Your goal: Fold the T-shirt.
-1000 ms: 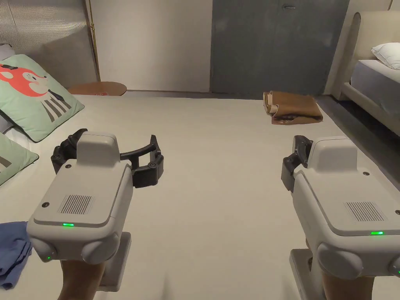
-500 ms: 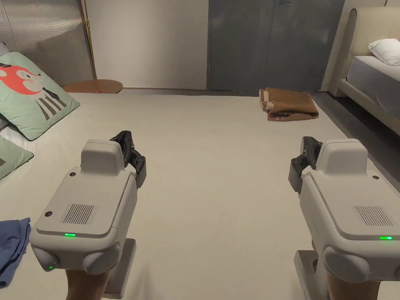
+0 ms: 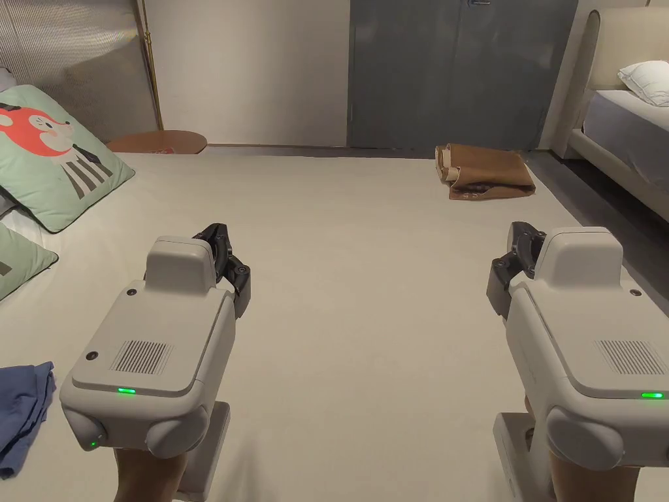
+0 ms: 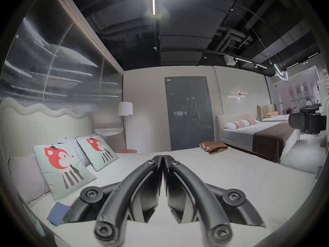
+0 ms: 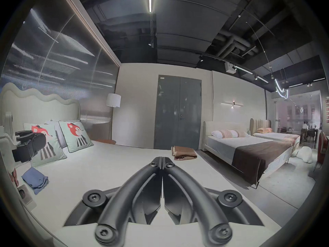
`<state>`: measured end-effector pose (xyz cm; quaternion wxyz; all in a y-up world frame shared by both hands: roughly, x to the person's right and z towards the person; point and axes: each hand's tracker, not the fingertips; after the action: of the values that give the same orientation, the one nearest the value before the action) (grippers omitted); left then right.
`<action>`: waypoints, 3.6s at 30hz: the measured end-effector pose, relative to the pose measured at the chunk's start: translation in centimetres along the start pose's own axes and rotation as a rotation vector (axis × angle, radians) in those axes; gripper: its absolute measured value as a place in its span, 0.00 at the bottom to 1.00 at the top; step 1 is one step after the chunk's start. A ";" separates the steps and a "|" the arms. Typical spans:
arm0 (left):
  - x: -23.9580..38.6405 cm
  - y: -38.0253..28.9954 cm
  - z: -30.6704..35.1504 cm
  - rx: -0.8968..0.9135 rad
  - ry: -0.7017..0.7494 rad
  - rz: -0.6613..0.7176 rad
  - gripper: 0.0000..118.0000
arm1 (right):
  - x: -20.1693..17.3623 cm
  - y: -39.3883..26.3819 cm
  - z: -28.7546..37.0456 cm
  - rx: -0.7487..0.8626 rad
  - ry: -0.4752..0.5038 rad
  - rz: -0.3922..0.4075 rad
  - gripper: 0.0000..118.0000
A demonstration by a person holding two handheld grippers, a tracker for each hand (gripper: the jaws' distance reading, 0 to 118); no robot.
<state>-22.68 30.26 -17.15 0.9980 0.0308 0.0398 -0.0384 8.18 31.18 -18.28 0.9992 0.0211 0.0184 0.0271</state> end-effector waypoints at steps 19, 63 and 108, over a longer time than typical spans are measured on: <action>-0.1 0.1 0.1 -0.005 -0.009 0.009 0.00 | -0.1 0.5 0.7 -0.006 0.008 0.003 0.00; -1.2 0.3 0.8 -0.001 0.013 0.034 0.92 | -0.5 0.6 1.2 -0.013 0.008 0.008 1.00; -1.9 0.0 0.9 -0.012 0.024 0.037 0.92 | -0.5 0.5 1.1 -0.018 0.011 0.015 1.00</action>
<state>-24.51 30.32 -16.05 0.9981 0.0259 0.0516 -0.0191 7.66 31.61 -17.12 0.9990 0.0119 0.0235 0.0348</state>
